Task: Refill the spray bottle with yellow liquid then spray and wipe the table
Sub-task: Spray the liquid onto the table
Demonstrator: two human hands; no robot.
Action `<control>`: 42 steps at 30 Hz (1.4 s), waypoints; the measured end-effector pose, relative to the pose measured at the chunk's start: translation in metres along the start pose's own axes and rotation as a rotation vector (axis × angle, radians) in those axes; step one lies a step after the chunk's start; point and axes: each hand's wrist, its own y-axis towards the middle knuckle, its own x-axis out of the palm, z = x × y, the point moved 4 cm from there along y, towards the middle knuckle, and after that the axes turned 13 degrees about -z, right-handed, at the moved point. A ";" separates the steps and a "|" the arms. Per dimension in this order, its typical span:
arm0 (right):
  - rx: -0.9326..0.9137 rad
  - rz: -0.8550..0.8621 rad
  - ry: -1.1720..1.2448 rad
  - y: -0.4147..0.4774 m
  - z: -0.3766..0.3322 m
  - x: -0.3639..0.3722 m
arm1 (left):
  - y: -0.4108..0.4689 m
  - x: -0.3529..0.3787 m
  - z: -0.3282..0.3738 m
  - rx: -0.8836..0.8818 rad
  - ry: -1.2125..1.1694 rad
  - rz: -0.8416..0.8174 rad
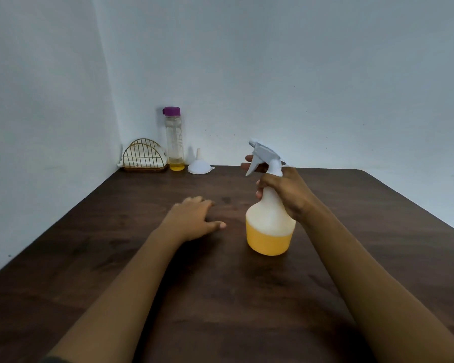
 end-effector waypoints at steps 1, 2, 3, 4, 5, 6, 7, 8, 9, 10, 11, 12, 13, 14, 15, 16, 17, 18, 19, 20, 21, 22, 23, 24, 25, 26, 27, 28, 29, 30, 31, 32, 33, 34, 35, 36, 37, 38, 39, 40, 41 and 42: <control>0.004 -0.021 0.007 -0.004 -0.003 -0.004 | -0.001 -0.002 -0.007 -0.058 0.020 0.012; 0.013 -0.036 0.012 -0.008 -0.005 -0.009 | -0.001 -0.003 -0.014 -0.105 0.029 0.016; 0.023 -0.045 0.012 -0.012 -0.007 -0.014 | -0.002 -0.004 -0.019 -0.145 0.029 0.010; 0.035 -0.049 0.009 -0.018 -0.009 -0.021 | -0.002 -0.003 -0.023 -0.181 0.026 -0.005; 0.051 -0.053 0.003 -0.025 -0.010 -0.028 | -0.003 -0.003 -0.026 -0.213 0.021 -0.023; 0.072 -0.063 -0.010 -0.033 -0.011 -0.034 | -0.003 -0.002 -0.028 -0.242 0.012 -0.037; 0.100 -0.082 -0.029 -0.041 -0.013 -0.041 | -0.004 -0.001 -0.030 -0.266 0.001 -0.045; 0.135 -0.107 -0.055 -0.052 -0.014 -0.046 | -0.005 0.000 -0.031 -0.286 -0.012 -0.050; 0.170 -0.142 -0.087 -0.062 -0.016 -0.052 | -0.005 0.001 -0.033 -0.303 -0.023 -0.054; 0.206 -0.187 -0.126 -0.074 -0.018 -0.056 | -0.006 0.002 -0.034 -0.319 -0.035 -0.061; 0.244 -0.235 -0.162 -0.085 -0.020 -0.060 | -0.007 0.003 -0.035 -0.333 -0.049 -0.071; 0.282 -0.273 -0.187 -0.095 -0.021 -0.063 | -0.007 0.004 -0.037 -0.344 -0.068 -0.086; 0.315 -0.294 -0.204 -0.104 -0.023 -0.066 | -0.007 0.005 -0.037 -0.353 -0.090 -0.103; 0.341 -0.302 -0.219 -0.112 -0.026 -0.068 | -0.008 0.006 -0.038 -0.359 -0.108 -0.120; 0.359 -0.303 -0.239 -0.118 -0.028 -0.070 | -0.008 0.007 -0.038 -0.364 -0.118 -0.134; 0.372 -0.305 -0.267 -0.123 -0.030 -0.071 | -0.008 0.008 -0.038 -0.367 -0.121 -0.143; 0.382 -0.314 -0.299 -0.126 -0.032 -0.071 | -0.008 0.009 -0.038 -0.370 -0.121 -0.147; 0.389 -0.324 -0.336 -0.129 -0.034 -0.069 | -0.008 0.010 -0.037 -0.371 -0.119 -0.147; 0.394 -0.334 -0.376 -0.130 -0.035 -0.068 | -0.008 0.011 -0.037 -0.373 -0.116 -0.144; 0.397 -0.332 -0.412 -0.130 -0.034 -0.067 | -0.008 0.011 -0.037 -0.376 -0.111 -0.142; 0.400 -0.322 -0.431 -0.128 -0.033 -0.067 | -0.008 0.011 -0.036 -0.380 -0.107 -0.141; 0.395 -0.304 -0.425 -0.126 -0.032 -0.067 | -0.008 0.012 -0.035 -0.383 -0.105 -0.143; 0.382 -0.282 -0.396 -0.124 -0.032 -0.067 | -0.008 0.012 -0.035 -0.384 -0.103 -0.145; 0.364 -0.262 -0.360 -0.123 -0.031 -0.067 | -0.008 0.013 -0.034 -0.383 -0.102 -0.146; 0.348 -0.248 -0.328 -0.121 -0.031 -0.067 | -0.008 0.013 -0.033 -0.380 -0.100 -0.147; 0.341 -0.241 -0.297 -0.119 -0.031 -0.068 | -0.008 0.014 -0.033 -0.376 -0.099 -0.148; 0.343 -0.238 -0.266 -0.118 -0.030 -0.068 | -0.008 0.014 -0.033 -0.374 -0.100 -0.149; 0.354 -0.235 -0.237 -0.116 -0.029 -0.068 | -0.008 0.015 -0.033 -0.371 -0.099 -0.149; 0.370 -0.234 -0.214 -0.114 -0.027 -0.068 | -0.009 0.015 -0.034 -0.368 -0.097 -0.150; 0.392 -0.233 -0.203 -0.112 -0.025 -0.068 | -0.009 0.015 -0.034 -0.366 -0.097 -0.152; 0.409 -0.234 -0.202 -0.110 -0.024 -0.066 | -0.009 0.015 -0.035 -0.363 -0.097 -0.155; 0.418 -0.233 -0.200 -0.107 -0.024 -0.064 | -0.010 0.015 -0.036 -0.359 -0.099 -0.158; 0.416 -0.230 -0.192 -0.105 -0.024 -0.060 | -0.010 0.015 -0.037 -0.354 -0.100 -0.160; 0.406 -0.224 -0.183 -0.102 -0.024 -0.057 | -0.011 0.015 -0.038 -0.349 -0.103 -0.161; 0.395 -0.222 -0.187 -0.100 -0.025 -0.052 | -0.011 0.015 -0.039 -0.343 -0.107 -0.161; 0.389 -0.227 -0.219 -0.099 -0.024 -0.048 | -0.012 0.015 -0.040 -0.338 -0.110 -0.160; 0.395 -0.237 -0.272 -0.097 -0.023 -0.044 | -0.012 0.015 -0.041 -0.332 -0.113 -0.159; 0.410 -0.246 -0.325 -0.096 -0.022 -0.040 | -0.012 0.015 -0.042 -0.327 -0.116 -0.157; 0.426 -0.247 -0.362 -0.095 -0.021 -0.037 | -0.013 0.015 -0.044 -0.321 -0.119 -0.155; 0.443 -0.236 -0.371 -0.094 -0.020 -0.036 | -0.014 0.016 -0.046 -0.316 -0.124 -0.154; 0.458 -0.217 -0.359 -0.094 -0.020 -0.036 | -0.014 0.015 -0.048 -0.309 -0.129 -0.152; 0.475 -0.202 -0.343 -0.095 -0.020 -0.037 | -0.015 0.015 -0.050 -0.301 -0.134 -0.151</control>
